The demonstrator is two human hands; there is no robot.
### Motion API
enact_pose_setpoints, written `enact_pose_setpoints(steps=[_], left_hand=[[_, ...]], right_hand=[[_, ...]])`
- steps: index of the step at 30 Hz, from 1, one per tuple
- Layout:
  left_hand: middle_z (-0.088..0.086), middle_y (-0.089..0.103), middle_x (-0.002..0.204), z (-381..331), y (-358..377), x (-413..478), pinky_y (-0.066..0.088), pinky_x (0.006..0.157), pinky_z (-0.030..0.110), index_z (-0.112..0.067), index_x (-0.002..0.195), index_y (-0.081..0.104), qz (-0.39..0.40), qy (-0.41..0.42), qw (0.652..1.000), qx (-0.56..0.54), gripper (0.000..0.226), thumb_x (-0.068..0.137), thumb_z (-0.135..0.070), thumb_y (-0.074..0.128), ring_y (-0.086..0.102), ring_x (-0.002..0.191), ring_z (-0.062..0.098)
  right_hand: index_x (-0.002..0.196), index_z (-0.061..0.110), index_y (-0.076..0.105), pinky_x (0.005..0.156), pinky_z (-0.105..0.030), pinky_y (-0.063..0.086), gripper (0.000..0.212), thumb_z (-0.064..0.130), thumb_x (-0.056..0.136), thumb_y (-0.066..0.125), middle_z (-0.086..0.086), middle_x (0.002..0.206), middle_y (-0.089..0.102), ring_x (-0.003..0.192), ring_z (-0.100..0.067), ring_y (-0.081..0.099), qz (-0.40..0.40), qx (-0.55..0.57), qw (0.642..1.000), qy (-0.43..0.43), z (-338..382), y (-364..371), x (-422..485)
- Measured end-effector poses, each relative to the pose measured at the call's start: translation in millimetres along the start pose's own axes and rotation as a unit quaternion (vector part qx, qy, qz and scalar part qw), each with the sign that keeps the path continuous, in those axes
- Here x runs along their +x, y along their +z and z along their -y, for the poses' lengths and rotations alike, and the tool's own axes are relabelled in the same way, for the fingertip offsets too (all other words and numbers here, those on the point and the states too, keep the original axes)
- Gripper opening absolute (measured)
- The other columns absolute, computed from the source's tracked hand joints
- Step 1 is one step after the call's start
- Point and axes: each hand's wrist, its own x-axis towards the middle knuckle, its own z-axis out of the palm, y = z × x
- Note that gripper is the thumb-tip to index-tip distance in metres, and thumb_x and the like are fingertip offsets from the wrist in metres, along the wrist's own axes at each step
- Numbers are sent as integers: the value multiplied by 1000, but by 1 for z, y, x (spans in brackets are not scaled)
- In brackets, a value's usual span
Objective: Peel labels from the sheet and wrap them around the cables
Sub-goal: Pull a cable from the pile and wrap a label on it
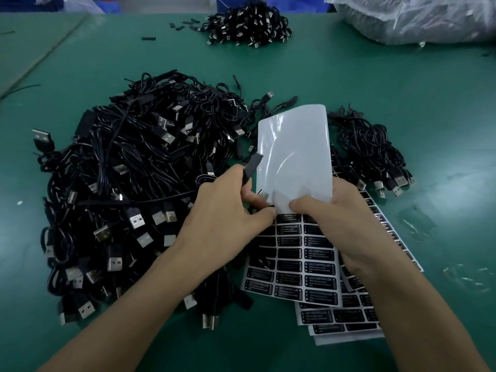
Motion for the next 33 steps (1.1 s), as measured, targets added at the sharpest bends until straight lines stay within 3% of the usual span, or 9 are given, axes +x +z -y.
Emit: enact_pose_setpoints(steps=[2,6,12,17,22,24,33], left_hand=[[-26,72,81,0,0,0,45,55,22,-26,77,39,3,-2,1000,-5,42,76,-37,80,63,66,-7],[-26,71,82,-1,0,1,54,54,34,-28,76,38,10,-4,1000,5,42,74,-44,78,62,59,6],[-24,72,81,0,0,2,55,58,38,-24,77,40,8,-5,1000,11,44,72,-34,82,60,57,11],[-24,71,79,-1,0,1,50,53,27,-22,75,38,-1,-10,1000,5,48,71,-32,85,60,58,1],[-19,72,75,-1,-1,2,56,60,42,-20,77,39,5,-18,1000,2,45,74,-28,83,64,62,12],[-16,73,74,-1,-1,2,56,62,48,-17,78,40,8,-19,1000,-3,43,75,-26,82,66,64,18],[-3,73,73,4,-2,4,56,59,48,-20,76,39,1,-14,1000,-10,37,76,-21,75,68,61,21]], right_hand=[[82,23,73,63,-28,60,27,-2,86,64,0,81,77,74,-16,74,11,11,1000,10,1,0,0],[98,20,72,79,-34,57,18,9,84,72,5,90,78,86,-14,74,23,0,1000,22,-1,1,0],[87,19,74,67,-15,55,15,8,78,79,6,85,77,78,-6,73,19,-23,1000,2,-3,4,0],[92,17,73,73,-22,59,19,7,77,79,5,86,78,81,-9,74,4,-23,999,25,-4,5,1],[97,14,74,89,-42,59,20,5,79,77,1,89,79,88,-17,75,12,-21,999,39,-2,5,0],[99,14,74,90,-41,58,21,4,80,77,1,89,79,88,-15,75,13,-19,999,38,-2,6,0],[103,13,73,84,-32,58,25,4,80,77,1,91,78,88,-13,75,17,-20,999,38,-2,7,-1]])
